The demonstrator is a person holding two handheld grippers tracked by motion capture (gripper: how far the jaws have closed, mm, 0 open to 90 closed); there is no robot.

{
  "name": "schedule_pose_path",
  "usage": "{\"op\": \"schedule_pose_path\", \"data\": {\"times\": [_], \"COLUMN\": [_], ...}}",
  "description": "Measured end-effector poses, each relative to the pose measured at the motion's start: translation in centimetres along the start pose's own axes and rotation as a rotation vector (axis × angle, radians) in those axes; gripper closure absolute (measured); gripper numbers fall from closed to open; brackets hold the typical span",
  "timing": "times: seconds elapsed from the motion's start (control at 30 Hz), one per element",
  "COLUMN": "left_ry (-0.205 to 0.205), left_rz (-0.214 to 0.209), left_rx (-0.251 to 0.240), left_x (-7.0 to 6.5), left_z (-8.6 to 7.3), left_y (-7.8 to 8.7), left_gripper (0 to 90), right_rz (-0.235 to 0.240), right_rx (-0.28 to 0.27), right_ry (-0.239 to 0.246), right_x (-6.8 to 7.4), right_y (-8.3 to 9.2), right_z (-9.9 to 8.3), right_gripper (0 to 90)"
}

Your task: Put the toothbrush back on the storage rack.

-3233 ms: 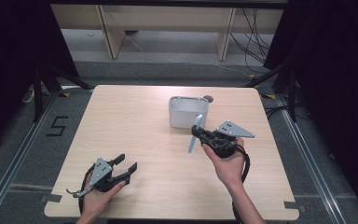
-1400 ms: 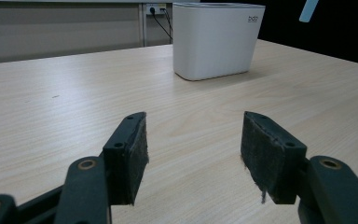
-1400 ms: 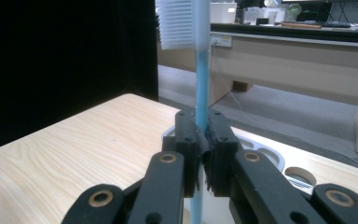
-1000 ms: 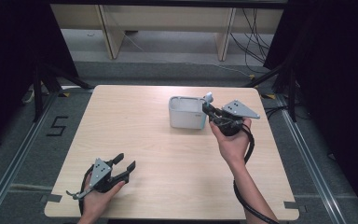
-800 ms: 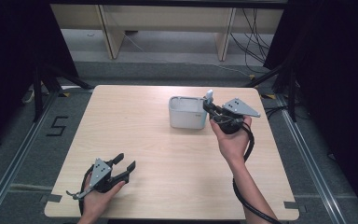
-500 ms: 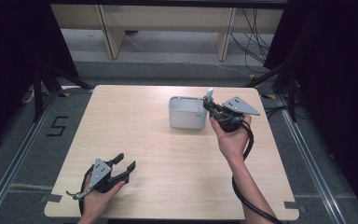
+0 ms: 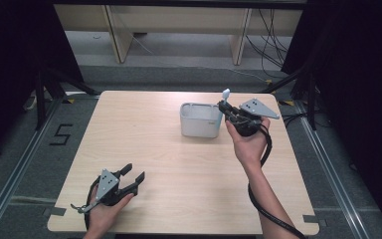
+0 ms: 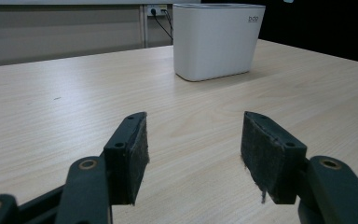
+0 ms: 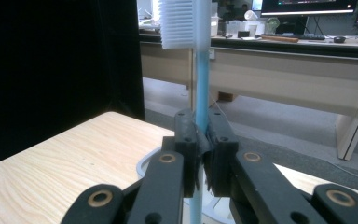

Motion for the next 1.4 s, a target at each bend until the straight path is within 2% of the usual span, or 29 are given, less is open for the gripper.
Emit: {"op": "schedule_pose_path", "data": {"times": [0.03, 0.2, 0.23, 0.27, 0.3, 0.4, 0.43, 0.6, 0.63, 0.7, 0.73, 0.87, 0.9, 0.93, 1.0, 1.23, 1.27, 1.3, 1.33, 1.37, 1.4], "left_ry": [0.000, -0.002, -0.002, -0.002, -0.002, -0.002, -0.002, 0.001, 0.001, -0.001, 0.000, 0.001, 0.001, 0.001, 0.002, 0.000, -0.001, -0.001, -0.001, -0.001, 0.000], "left_rz": [0.000, -0.001, -0.001, -0.001, 0.000, -0.001, 0.000, -0.001, -0.001, -0.001, -0.001, 0.000, 0.000, 0.000, 0.000, 0.000, 0.000, 0.000, 0.000, 0.000, 0.000], "left_rx": [0.000, 0.000, 0.000, 0.000, 0.000, 0.000, 0.001, 0.002, 0.000, 0.001, 0.001, 0.000, 0.001, 0.001, 0.001, 0.001, 0.002, 0.003, 0.003, 0.002, 0.002], "left_x": [0.0, 0.0, 0.0, 0.0, 0.0, 0.0, 0.0, 0.0, 0.0, 0.0, 0.0, 0.0, 0.0, 0.0, 0.0, 0.0, 0.0, 0.0, 0.0, 0.0, 0.0], "left_z": [0.0, 0.0, 0.0, 0.0, 0.0, 0.0, 0.0, 0.0, 0.0, 0.0, 0.0, 0.0, 0.0, 0.0, 0.0, 0.0, 0.0, 0.0, 0.0, 0.0, 0.0], "left_y": [0.0, 0.0, 0.0, 0.0, 0.0, 0.0, 0.0, 0.0, 0.0, 0.0, 0.0, 0.0, 0.0, 0.0, 0.0, 0.0, 0.0, 0.0, 0.0, 0.0, 0.0], "left_gripper": [40.7, 40.7, 40.7, 40.7, 40.7, 40.7, 40.7, 40.7, 40.7, 40.7, 40.7, 40.7, 40.7, 40.7, 40.7, 40.7, 40.7, 40.7, 40.7, 40.7, 40.7], "right_rz": [-0.003, -0.005, -0.010, -0.011, -0.009, -0.009, -0.009, -0.012, -0.015, -0.011, -0.018, -0.027, -0.027, -0.023, -0.033, -0.034, -0.035, -0.033, -0.036, -0.038, -0.034], "right_rx": [-0.007, -0.004, 0.000, -0.007, -0.005, -0.010, -0.016, -0.019, -0.018, -0.012, -0.020, -0.014, -0.016, -0.017, -0.016, -0.015, -0.019, -0.026, -0.009, -0.019, -0.016], "right_ry": [0.037, 0.011, 0.012, 0.036, 0.009, 0.009, 0.024, 0.010, 0.024, 0.005, 0.020, 0.014, 0.031, 0.013, 0.025, 0.005, 0.023, 0.015, -0.004, 0.026, 0.007], "right_x": [-0.3, -0.3, -0.4, -0.6, -0.5, -0.6, -0.7, -0.9, -1.1, -1.0, -1.2, -1.3, -1.4, -1.3, -1.5, -1.7, -1.9, -1.9, -1.8, -2.1, -2.0], "right_y": [0.0, -0.2, -0.1, -0.2, -0.2, -0.3, -0.4, -0.6, -0.6, -0.6, -0.7, -0.9, -1.0, -1.0, -1.1, -1.7, -1.8, -1.9, -1.9, -2.0, -2.1], "right_z": [0.1, 0.4, 0.5, 0.6, 0.6, 0.9, 1.0, 1.3, 1.3, 1.4, 1.5, 1.6, 1.7, 1.7, 1.8, 2.0, 2.1, 2.1, 2.1, 2.2, 2.2], "right_gripper": [85.1, 85.1, 85.1, 85.1, 85.1, 85.1, 85.1, 85.0, 85.0, 85.0, 85.0, 84.9, 84.9, 84.9, 84.9, 84.8, 84.8, 84.8, 84.8, 84.7, 84.4]}}
Point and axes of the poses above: each handheld gripper's, and its own axes: y roughly backward along the jaws, z roughly out of its top, x roughly to its left, the point moved 6 cm from there along -y, roughly forward along the jaws, and after that the axes turned 7 degrees about y, right-handed, at the moved point
